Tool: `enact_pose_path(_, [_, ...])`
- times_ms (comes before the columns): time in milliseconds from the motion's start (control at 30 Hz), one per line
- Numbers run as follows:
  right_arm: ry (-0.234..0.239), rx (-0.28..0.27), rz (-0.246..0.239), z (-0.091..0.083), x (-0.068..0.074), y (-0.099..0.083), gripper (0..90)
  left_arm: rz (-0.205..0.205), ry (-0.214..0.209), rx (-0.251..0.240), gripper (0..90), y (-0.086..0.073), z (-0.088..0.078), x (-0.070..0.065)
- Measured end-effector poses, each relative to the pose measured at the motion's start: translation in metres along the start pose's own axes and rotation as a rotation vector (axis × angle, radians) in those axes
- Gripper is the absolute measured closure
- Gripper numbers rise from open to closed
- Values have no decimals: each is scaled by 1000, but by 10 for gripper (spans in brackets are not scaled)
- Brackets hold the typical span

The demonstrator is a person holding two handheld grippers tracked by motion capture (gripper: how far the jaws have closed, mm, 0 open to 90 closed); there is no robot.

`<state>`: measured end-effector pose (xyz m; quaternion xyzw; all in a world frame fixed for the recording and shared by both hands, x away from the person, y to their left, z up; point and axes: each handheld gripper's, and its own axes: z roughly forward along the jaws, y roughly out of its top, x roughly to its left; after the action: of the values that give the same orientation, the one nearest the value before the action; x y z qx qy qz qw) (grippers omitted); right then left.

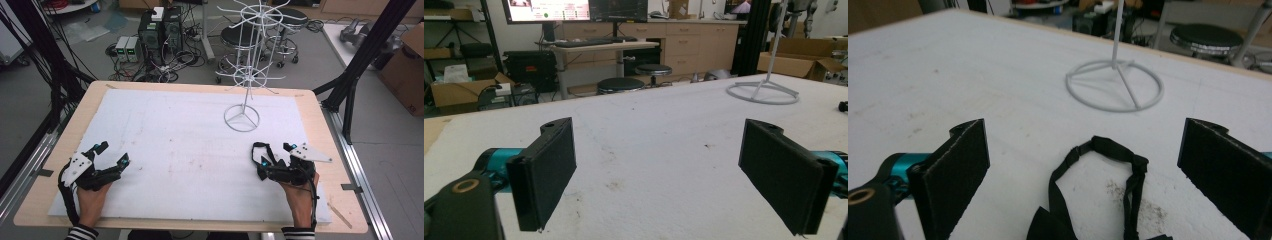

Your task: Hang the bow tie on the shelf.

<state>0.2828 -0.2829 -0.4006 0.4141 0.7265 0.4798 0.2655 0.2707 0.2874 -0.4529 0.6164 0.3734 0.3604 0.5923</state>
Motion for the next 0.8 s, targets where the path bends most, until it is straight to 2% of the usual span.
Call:
enact_pose_path(67, [21,36,-4,2,-3,4,128,2,1,2,155,0,0,0])
enact_pose_path(133, [25,78,-32,3,-6,8,194,1,1,2,155,0,0,0])
enact_pose_path(233, [10,140,-59,7,-10,14,196,1,1,2,155,0,0,0])
enact_pose_path(333, [8,191,-60,11,-14,19,232,2,1,2,155,0,0,0])
enact_pose_path(500, [17,300,-54,22,-22,24,237,1,2,2,155,0,0,0])
enact_pose_path(800, [10,395,-89,31,-25,23,350,-2,3,-1,155,0,0,0])
